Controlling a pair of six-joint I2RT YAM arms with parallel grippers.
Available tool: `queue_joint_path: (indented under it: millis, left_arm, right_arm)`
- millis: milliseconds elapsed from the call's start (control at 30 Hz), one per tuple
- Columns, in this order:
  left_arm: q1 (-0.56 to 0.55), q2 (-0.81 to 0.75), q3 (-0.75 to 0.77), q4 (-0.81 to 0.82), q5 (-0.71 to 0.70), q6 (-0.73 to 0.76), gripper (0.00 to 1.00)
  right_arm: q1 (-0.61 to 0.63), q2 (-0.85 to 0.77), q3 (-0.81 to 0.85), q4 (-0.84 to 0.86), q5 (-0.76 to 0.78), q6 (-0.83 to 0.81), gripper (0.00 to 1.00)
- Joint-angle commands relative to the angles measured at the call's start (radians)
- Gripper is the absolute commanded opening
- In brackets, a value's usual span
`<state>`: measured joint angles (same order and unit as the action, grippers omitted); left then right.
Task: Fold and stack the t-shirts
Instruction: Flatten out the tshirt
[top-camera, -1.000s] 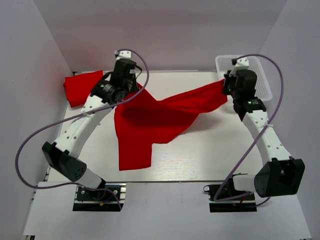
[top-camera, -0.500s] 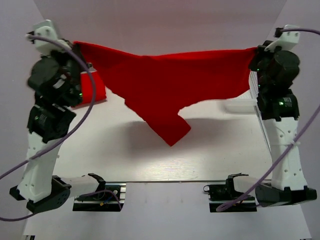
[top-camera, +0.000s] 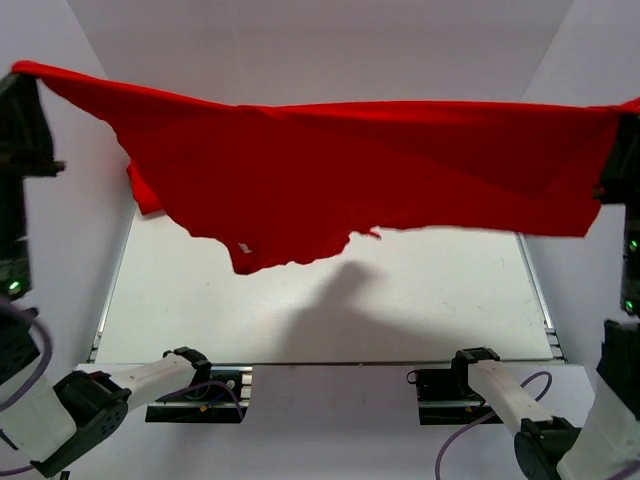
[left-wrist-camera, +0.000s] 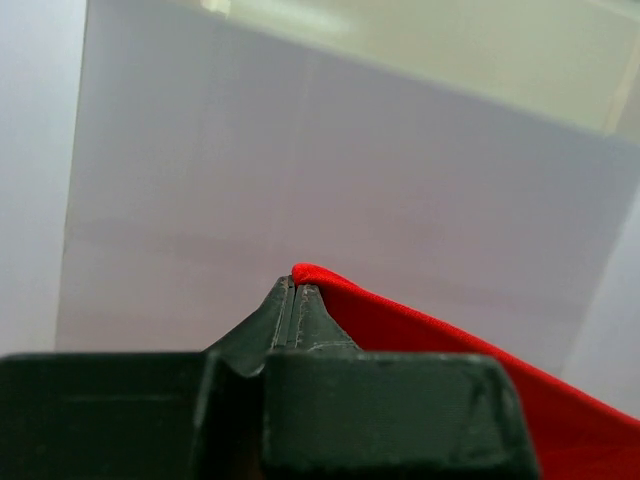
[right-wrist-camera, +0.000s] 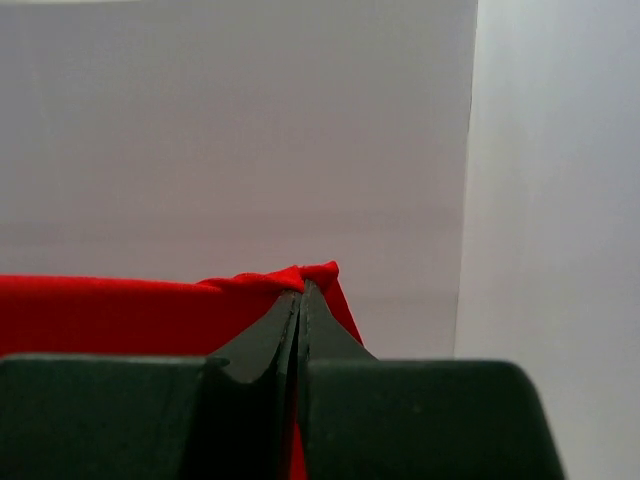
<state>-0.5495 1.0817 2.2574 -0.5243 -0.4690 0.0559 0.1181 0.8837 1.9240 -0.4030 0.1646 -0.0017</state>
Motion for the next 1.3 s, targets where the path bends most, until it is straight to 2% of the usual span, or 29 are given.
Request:
queue_joint_path:
  millis: [0,167,267,333,400,433,467,533,567,600,700,733,833,867,933,967,1033,1100,1133,1167,1267]
  left_arm:
    - [0.013,-0.025,0.062,0.018,0.113,0.036,0.00]
    - [0.013,-0.025,0.076,0.063,0.127,0.067,0.00]
    - [0.013,0.027,0.076,0.084,0.116,0.085,0.00]
    - [0.013,0.091,0.076,0.102,0.043,0.096,0.00]
    - [-0.003,0.125,0.038,0.130,-0.025,0.108,0.00]
    - [-0.003,0.157,-0.042,0.226,-0.140,0.142,0.00]
    - [-0.003,0.178,-0.042,0.227,-0.178,0.157,0.00]
    - [-0.003,0.231,-0.076,0.289,-0.264,0.177,0.00]
    - [0.017,0.283,-0.090,0.300,-0.290,0.196,0.00]
    - [0.017,0.306,-0.135,0.325,-0.331,0.196,0.00]
    - [0.026,0.374,-0.292,0.397,-0.398,0.213,0.00]
    - [0.043,0.394,-0.330,0.397,-0.398,0.191,0.00]
    - [0.097,0.501,-0.470,0.353,-0.404,0.043,0.00]
    - [0.130,0.539,-0.493,0.324,-0.369,-0.053,0.00]
    - [0.163,0.622,-0.544,0.300,-0.313,-0.128,0.00]
    - [0.175,0.714,-0.559,0.300,-0.266,-0.146,0.00]
    - [0.206,0.815,-0.561,0.334,-0.237,-0.180,0.00]
    - [0.238,0.991,-0.449,0.305,-0.212,-0.220,0.00]
    - [0.247,1.044,-0.406,0.288,-0.179,-0.220,0.00]
    - [0.256,1.088,-0.344,0.288,-0.156,-0.220,0.00]
    - [0.267,1.188,-0.305,0.376,-0.071,-0.200,0.00]
  right_arm:
    - [-0.006,-0.034,0.013,-0.013,-0.033,-0.018,0.00]
    - [-0.005,-0.075,0.010,-0.025,-0.100,-0.006,0.00]
    - [-0.006,-0.072,-0.003,-0.030,-0.094,-0.006,0.00]
    - [-0.006,-0.063,-0.058,-0.014,-0.091,0.035,0.00]
    - [-0.001,-0.058,-0.137,0.007,-0.097,0.058,0.00]
    - [-0.005,-0.055,-0.278,0.044,-0.121,0.104,0.00]
    - [-0.006,-0.051,-0.280,0.052,-0.122,0.138,0.00]
    - [-0.003,-0.029,-0.412,0.064,-0.154,0.173,0.00]
    - [-0.003,-0.011,-0.449,0.075,-0.154,0.195,0.00]
    - [-0.005,-0.005,-0.556,0.082,-0.224,0.248,0.00]
    - [-0.005,0.034,-0.676,0.171,-0.264,0.328,0.00]
    - [-0.005,0.044,-0.782,0.187,-0.267,0.354,0.00]
    - [-0.003,0.138,-0.890,0.236,-0.289,0.379,0.00]
    - [-0.006,0.162,-0.925,0.254,-0.316,0.382,0.00]
    - [-0.006,0.289,-0.959,0.341,-0.352,0.370,0.00]
    - [-0.006,0.364,-0.955,0.361,-0.376,0.359,0.00]
    - [-0.008,0.495,-0.900,0.385,-0.370,0.332,0.00]
    - [-0.011,0.638,-0.843,0.356,-0.366,0.318,0.00]
    - [-0.011,0.758,-0.815,0.316,-0.364,0.307,0.00]
    - [-0.011,0.791,-0.733,0.310,-0.378,0.299,0.00]
    - [-0.014,0.917,-0.636,0.309,-0.358,0.289,0.00]
